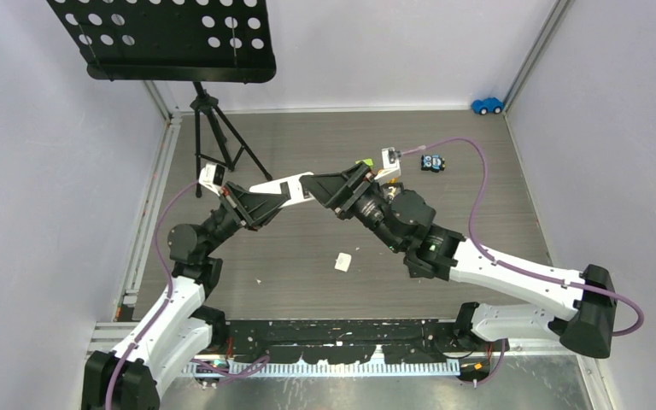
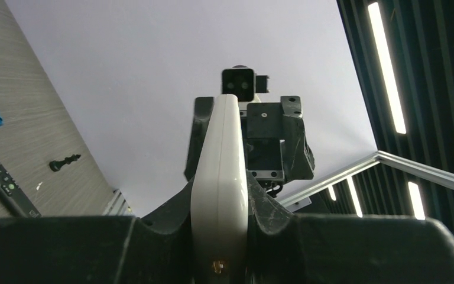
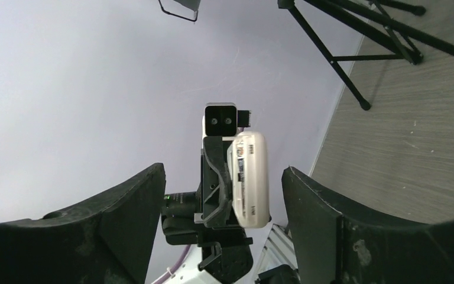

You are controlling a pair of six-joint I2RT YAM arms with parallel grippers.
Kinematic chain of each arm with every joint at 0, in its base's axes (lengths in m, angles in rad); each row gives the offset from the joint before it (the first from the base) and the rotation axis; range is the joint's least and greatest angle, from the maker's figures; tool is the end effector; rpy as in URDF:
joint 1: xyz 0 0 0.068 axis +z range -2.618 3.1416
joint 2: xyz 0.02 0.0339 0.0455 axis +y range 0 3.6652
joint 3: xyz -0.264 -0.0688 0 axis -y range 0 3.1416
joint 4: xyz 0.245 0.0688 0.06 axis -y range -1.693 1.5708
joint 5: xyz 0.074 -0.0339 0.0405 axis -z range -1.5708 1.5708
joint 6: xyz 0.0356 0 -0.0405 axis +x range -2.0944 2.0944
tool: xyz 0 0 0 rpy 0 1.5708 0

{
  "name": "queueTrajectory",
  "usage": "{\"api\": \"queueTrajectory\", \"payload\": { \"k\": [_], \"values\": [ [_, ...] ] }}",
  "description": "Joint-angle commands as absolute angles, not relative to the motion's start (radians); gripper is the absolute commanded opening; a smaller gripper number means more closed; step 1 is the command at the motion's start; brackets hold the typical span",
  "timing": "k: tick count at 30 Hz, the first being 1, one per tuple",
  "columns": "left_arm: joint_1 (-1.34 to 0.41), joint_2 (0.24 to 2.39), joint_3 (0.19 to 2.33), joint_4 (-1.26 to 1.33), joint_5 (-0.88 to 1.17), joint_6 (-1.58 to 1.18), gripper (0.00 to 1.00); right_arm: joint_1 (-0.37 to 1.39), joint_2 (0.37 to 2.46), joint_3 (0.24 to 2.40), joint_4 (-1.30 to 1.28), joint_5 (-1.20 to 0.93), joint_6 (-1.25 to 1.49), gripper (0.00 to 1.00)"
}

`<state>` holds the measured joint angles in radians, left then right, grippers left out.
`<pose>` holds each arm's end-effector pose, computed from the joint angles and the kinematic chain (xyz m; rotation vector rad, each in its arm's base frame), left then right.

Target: Load the batteries into the remote control

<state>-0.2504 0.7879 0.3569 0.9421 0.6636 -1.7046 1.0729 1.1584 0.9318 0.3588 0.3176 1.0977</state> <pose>0.1597 -0.0635 0.3027 -0.2829 1.4296 -2.0201 0.1403 0.2348 0.3730 0.3156 1.6130 1.5118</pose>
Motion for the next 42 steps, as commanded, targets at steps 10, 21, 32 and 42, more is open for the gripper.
{"api": "queueTrajectory", "payload": {
  "k": [10, 21, 32, 42],
  "values": [
    [-0.250, 0.770, 0.401, 0.890, 0.732, -1.544, 0.00, 1.027, 1.103, 1.096, -0.089, 0.300, 0.873, 0.61],
    [-0.250, 0.724, 0.497, 0.744, 0.817, -1.430, 0.00, 1.010, 1.117, 1.087, -0.014, 0.229, 0.879, 0.42],
    [-0.250, 0.721, 0.513, 0.752, 0.831, -1.433, 0.00, 0.996, 1.130, 1.077, -0.006, 0.179, 0.883, 0.41],
    [-0.250, 0.722, 0.509, 0.750, 0.829, -1.437, 0.00, 0.987, 1.125, 1.043, 0.079, 0.143, 0.897, 0.47]
  ]
}}
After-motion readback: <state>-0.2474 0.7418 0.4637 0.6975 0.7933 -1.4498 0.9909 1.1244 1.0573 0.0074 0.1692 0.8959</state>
